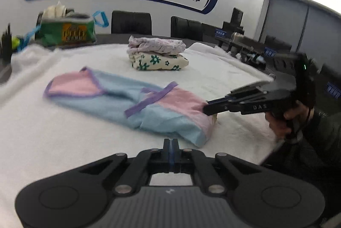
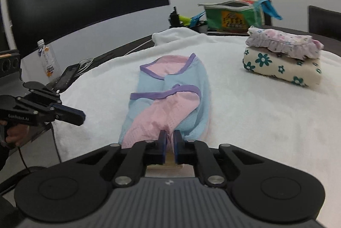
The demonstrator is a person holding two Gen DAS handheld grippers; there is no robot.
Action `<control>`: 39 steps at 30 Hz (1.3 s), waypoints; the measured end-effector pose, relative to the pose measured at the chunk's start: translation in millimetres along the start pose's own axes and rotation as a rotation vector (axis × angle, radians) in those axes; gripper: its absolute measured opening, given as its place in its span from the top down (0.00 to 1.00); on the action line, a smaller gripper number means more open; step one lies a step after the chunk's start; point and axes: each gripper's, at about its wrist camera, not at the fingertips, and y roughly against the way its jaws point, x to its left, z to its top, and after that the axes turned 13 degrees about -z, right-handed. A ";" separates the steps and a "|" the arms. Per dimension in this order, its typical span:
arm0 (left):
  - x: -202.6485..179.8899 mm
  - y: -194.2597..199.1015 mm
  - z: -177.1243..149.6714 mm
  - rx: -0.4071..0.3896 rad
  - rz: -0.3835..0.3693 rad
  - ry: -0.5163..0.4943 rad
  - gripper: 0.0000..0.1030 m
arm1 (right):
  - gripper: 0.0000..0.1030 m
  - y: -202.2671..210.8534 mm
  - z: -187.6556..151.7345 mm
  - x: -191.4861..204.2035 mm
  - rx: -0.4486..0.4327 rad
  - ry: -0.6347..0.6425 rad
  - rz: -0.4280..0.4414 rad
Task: Fold clothes
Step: 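Pinch the garment's pink end with the right gripper and tuck it under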
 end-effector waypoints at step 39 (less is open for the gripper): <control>2.9 34.0 -15.1 -0.121 0.008 0.138 0.28 | 0.57 45.5 -0.6 42.5 -0.091 -0.017 -0.028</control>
